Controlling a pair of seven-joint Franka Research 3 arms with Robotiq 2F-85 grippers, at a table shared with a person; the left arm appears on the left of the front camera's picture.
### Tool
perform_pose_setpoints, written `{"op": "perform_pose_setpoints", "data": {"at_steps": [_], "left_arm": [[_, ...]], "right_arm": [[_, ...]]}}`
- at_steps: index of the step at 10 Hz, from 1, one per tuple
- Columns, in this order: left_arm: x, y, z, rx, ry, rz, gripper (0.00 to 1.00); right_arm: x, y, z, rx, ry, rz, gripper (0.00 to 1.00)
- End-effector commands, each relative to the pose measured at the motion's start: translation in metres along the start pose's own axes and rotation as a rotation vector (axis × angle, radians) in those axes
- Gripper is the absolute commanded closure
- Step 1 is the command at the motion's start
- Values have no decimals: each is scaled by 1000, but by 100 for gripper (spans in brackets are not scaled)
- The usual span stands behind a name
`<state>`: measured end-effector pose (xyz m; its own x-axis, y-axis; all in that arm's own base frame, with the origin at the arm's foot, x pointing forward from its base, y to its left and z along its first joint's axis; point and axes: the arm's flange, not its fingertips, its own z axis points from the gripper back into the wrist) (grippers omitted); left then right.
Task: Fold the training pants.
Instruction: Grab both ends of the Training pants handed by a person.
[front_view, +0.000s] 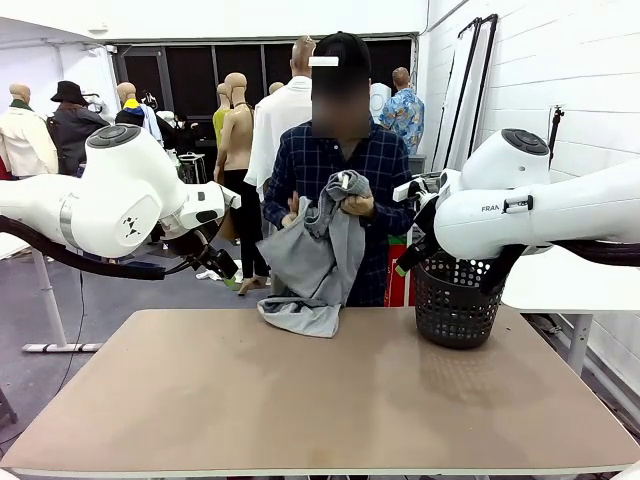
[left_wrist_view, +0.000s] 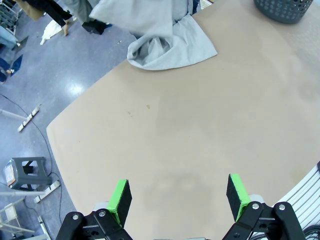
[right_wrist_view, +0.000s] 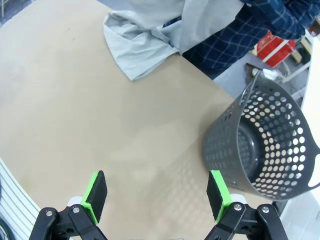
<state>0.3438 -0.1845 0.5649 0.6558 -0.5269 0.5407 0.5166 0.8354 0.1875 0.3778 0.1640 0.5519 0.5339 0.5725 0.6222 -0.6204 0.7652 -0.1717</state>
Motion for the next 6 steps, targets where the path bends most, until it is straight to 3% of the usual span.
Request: {"op": "perform_pose_setpoints", "data": {"at_steps": [1,6], "left_arm": [[0,1,0,-1,-1,-10,0],[0,1,0,-1,-1,-10,0]], "right_arm": [[0,-1,0,1,-1,-2,0],[0,-1,0,1,-1,-2,0]]}}
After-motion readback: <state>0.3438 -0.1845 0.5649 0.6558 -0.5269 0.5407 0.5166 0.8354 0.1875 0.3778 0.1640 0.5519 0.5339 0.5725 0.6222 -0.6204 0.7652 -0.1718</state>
